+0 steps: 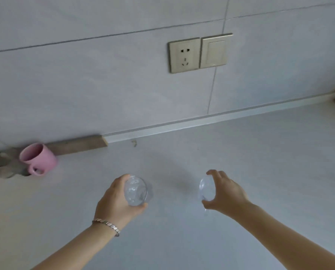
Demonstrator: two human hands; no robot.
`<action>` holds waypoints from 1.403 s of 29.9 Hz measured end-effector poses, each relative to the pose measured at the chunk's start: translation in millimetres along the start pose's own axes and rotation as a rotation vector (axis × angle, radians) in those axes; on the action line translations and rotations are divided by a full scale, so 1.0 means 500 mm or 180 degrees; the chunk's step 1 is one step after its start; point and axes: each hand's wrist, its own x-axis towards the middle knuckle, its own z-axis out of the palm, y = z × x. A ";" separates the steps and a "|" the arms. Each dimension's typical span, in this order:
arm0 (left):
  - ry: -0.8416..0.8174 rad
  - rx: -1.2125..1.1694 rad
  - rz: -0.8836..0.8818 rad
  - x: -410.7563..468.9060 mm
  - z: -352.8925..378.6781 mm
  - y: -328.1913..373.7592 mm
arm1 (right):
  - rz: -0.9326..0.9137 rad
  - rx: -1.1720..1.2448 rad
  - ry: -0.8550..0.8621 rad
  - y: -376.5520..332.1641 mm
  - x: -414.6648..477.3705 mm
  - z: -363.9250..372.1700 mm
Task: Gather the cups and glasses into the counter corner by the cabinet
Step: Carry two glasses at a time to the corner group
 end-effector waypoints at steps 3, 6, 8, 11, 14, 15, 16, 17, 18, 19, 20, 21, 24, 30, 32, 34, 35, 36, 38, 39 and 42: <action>0.0125 0.0122 -0.0174 0.009 -0.113 -0.158 | -0.0258 0.0079 -0.0080 -0.190 0.015 0.069; 0.0198 0.0196 -0.0318 0.021 -0.215 -0.313 | -0.0405 0.0141 -0.0162 -0.364 0.031 0.136; 0.0219 0.0276 -0.0457 0.026 -0.271 -0.405 | -0.0489 0.0145 -0.0249 -0.468 0.045 0.176; 0.0251 0.0241 -0.0664 0.035 -0.333 -0.519 | -0.0580 0.0077 -0.0278 -0.601 0.078 0.225; 0.0247 0.0185 -0.0813 0.048 -0.375 -0.601 | -0.0573 0.0136 -0.0186 -0.704 0.131 0.257; 0.0239 0.0169 -0.0851 0.052 -0.384 -0.621 | -0.0559 0.0175 -0.0141 -0.733 0.152 0.264; 0.0230 0.0153 -0.0887 0.055 -0.392 -0.638 | -0.0549 0.0200 -0.0093 -0.761 0.174 0.270; 0.0217 0.0138 -0.0923 0.058 -0.398 -0.651 | -0.0544 0.0206 -0.0044 -0.786 0.197 0.275; 0.0191 0.0114 -0.0963 0.060 -0.402 -0.661 | -0.0534 0.0187 -0.0003 -0.809 0.219 0.278; 0.0166 0.0098 -0.0985 0.062 -0.407 -0.674 | -0.0513 0.0155 0.0024 -0.834 0.241 0.284; 0.0129 0.0097 -0.0984 0.062 -0.407 -0.678 | -0.0475 0.0142 0.0047 -0.850 0.260 0.285; 0.0091 0.0102 -0.0980 0.062 -0.406 -0.680 | -0.0444 0.0157 0.0064 -0.863 0.277 0.286; 0.0027 0.0099 -0.0992 0.063 -0.406 -0.697 | -0.0396 0.0197 0.0071 -0.909 0.319 0.307; -0.0057 0.0180 -0.0968 0.072 -0.401 -0.709 | -0.0241 0.0224 0.0339 -0.941 0.366 0.343; -0.0101 0.0242 -0.0950 0.073 -0.396 -0.712 | -0.0193 0.0357 0.0436 -0.937 0.365 0.348; -0.0094 0.0261 -0.0919 0.071 -0.392 -0.713 | -0.0147 0.0399 0.0478 -0.930 0.350 0.356; -0.0085 0.0256 -0.0897 0.071 -0.392 -0.716 | -0.0155 0.0294 0.0490 -0.926 0.337 0.361; -0.0084 0.0238 -0.0885 0.073 -0.395 -0.720 | -0.0204 0.0126 0.0502 -0.920 0.322 0.365; -0.0053 0.0137 -0.0926 0.083 -0.411 -0.735 | -0.0433 -0.0199 0.0528 -0.907 0.288 0.368; -0.0022 0.0089 -0.0983 0.092 -0.423 -0.749 | -0.0590 -0.0336 0.0506 -0.899 0.270 0.368; 0.0200 0.0164 -0.1091 0.140 -0.475 -0.796 | -0.0932 -0.0711 0.0257 -0.880 0.224 0.367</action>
